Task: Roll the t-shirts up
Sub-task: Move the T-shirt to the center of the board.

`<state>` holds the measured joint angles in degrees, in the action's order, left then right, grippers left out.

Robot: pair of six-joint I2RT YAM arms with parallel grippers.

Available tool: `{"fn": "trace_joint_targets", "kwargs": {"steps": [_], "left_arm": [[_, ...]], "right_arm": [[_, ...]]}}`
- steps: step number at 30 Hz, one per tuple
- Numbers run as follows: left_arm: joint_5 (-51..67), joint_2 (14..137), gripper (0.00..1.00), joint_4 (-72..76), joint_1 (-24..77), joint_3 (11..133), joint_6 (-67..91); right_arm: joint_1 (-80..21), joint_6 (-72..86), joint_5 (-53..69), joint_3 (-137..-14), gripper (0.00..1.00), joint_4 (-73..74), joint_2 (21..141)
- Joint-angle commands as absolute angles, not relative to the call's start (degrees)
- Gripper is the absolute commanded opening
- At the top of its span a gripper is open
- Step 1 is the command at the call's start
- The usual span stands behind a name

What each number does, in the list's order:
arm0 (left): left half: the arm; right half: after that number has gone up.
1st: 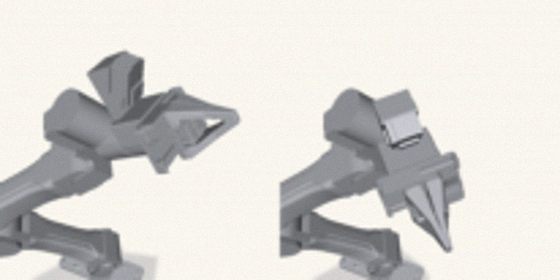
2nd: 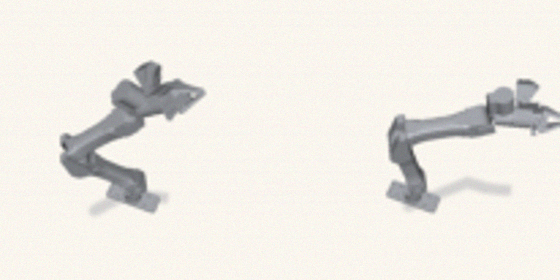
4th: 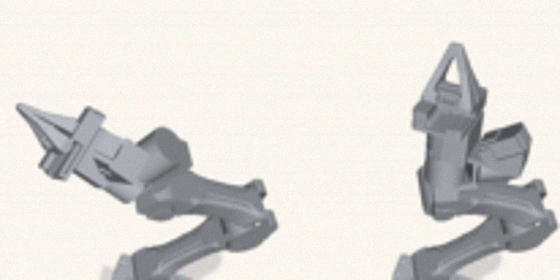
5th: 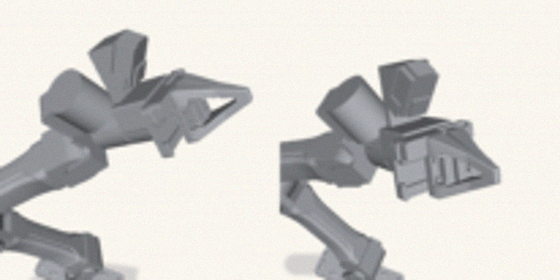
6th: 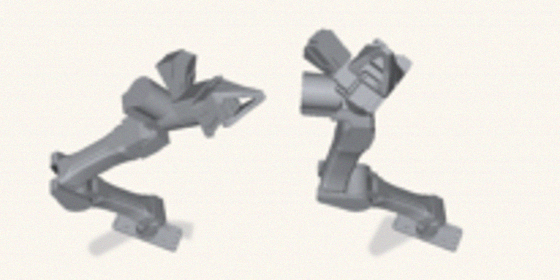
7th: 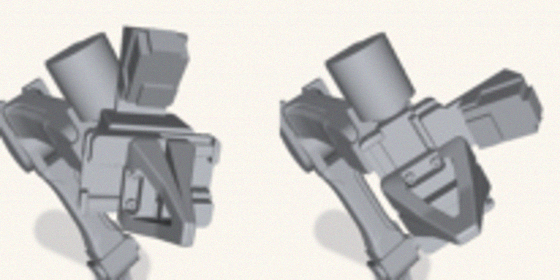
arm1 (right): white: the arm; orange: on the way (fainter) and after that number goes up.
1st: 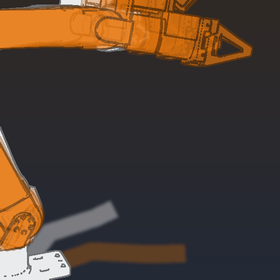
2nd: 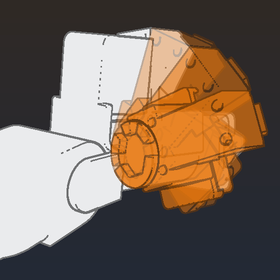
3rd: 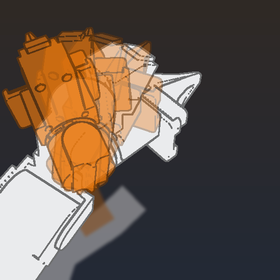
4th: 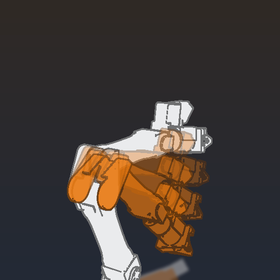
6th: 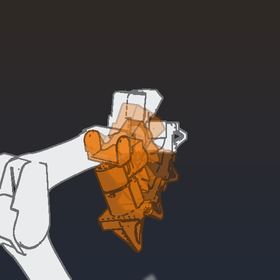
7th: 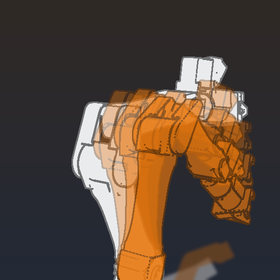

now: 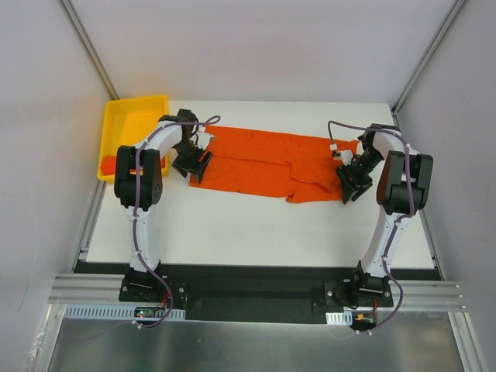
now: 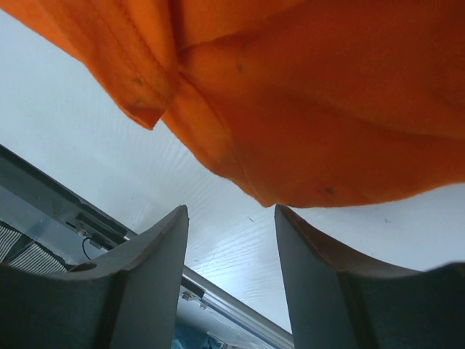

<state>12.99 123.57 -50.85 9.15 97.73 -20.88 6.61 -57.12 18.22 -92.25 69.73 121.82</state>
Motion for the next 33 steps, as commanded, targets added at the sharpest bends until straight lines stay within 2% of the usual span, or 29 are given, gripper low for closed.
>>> {"fn": "trace_joint_targets", "kwargs": {"steps": [1, 3, 5, 7, 10, 12, 13, 17, 23, 30, 33], "left_arm": [[12.04, 121.55, 0.66, -51.77, 8.17, 97.56, -22.15], [13.79, 122.08, 0.65, -51.85, 8.17, 97.82, -22.41], [15.02, 122.43, 0.64, -52.12, 8.17, 97.74, -22.59], [15.03, 122.43, 0.61, -52.56, 8.17, 97.12, -22.76], [15.55, 121.99, 0.55, -53.35, 8.17, 95.81, -23.46], [16.43, 121.90, 0.48, -53.52, 8.09, 95.28, -23.91], [16.78, 121.99, 0.46, -53.87, 8.17, 95.27, -23.82], [17.75, 122.34, 0.34, -54.32, 8.09, 96.68, -24.17], [17.58, 123.22, 0.31, -54.49, 8.09, 99.05, -24.78], [17.05, 124.01, 0.33, -54.67, 8.09, 100.37, -25.05], [16.44, 124.45, 0.34, -54.84, 8.09, 100.81, -25.40]], "right_arm": [[5.63, -55.55, 16.53, -92.55, 0.54, 69.44, 121.81], [4.66, -55.28, 15.56, -92.99, 0.53, 69.26, 122.17], [4.05, -54.59, 13.98, -93.34, 0.46, 68.91, 122.52], [3.61, -54.23, 12.93, -93.43, 0.35, 68.64, 122.61], [3.25, -53.88, 12.22, -93.95, 0.24, 68.64, 122.96], [3.25, -53.70, 12.57, -94.48, 0.20, 68.73, 123.13], [3.25, -53.61, 12.92, -94.66, 0.14, 69.25, 122.96], [3.25, -54.23, 14.85, -97.02, 0.01, 71.36, 121.30], [4.74, -54.58, 22.40, -107.04, 0.01, 77.78, 122.25], [4.84, -45.36, 32.07, -116.09, 0.06, 74.88, 131.56], [3.78, -44.04, 31.90, -122.15, 0.06, 74.36, 134.64]]}}
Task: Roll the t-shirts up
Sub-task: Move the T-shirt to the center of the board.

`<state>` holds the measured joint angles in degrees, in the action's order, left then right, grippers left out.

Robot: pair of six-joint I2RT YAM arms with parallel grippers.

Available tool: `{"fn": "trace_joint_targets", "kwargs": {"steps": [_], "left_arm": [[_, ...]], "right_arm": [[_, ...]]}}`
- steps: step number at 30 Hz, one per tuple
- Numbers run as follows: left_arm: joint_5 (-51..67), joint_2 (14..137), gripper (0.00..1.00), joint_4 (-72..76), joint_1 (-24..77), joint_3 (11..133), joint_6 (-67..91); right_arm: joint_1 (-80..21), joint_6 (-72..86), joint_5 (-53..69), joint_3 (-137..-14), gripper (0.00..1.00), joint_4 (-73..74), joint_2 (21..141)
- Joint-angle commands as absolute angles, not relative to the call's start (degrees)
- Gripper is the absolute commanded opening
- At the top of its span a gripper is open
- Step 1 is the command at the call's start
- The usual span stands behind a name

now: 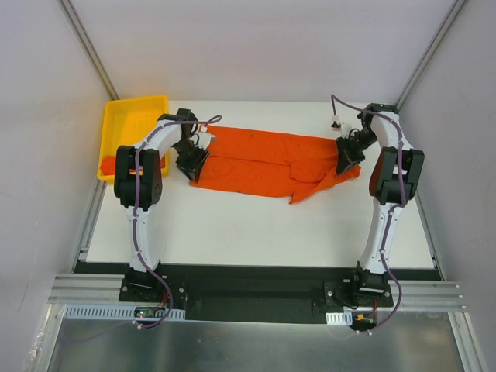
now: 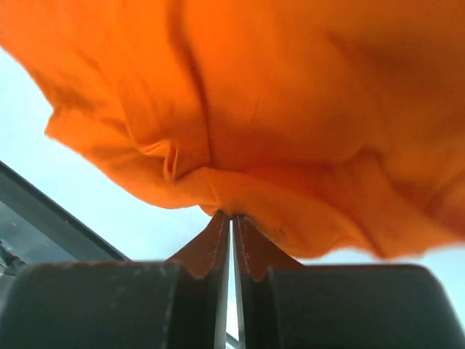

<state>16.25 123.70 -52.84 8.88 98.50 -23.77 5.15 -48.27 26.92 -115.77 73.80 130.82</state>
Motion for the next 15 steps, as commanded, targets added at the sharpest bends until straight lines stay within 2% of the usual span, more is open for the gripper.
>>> {"fn": "trace_joint_targets", "kwargs": {"steps": [1, 7, 8, 11, 14, 15], "left_arm": [[16.35, 124.37, 0.35, -54.84, 8.09, 100.81, -25.66], [16.00, 125.33, 0.37, -55.02, 8.09, 101.51, -25.84], [16.00, 125.59, 0.38, -55.02, 8.09, 102.12, -25.75], [16.00, 125.77, 0.39, -55.11, 8.09, 102.92, -25.75], [15.38, 125.25, 0.42, -55.46, 8.09, 103.01, -26.54], [15.12, 125.07, 0.43, -55.55, 8.09, 103.09, -26.63]], "right_arm": [[3.78, -43.60, 31.82, -123.30, 0.07, 74.09, 135.17], [3.87, -42.28, 30.15, -129.19, 0.17, 71.11, 137.28], [3.87, -41.93, 30.15, -130.59, 0.31, 70.84, 138.16], [3.87, -41.13, 29.97, -130.44, 0.48, 70.05, 136.95], [4.39, -43.50, 30.23, -126.84, 0.49, 68.66, 130.21], [4.74, -44.03, 29.97, -119.87, 0.50, 66.55, 127.56]]}}
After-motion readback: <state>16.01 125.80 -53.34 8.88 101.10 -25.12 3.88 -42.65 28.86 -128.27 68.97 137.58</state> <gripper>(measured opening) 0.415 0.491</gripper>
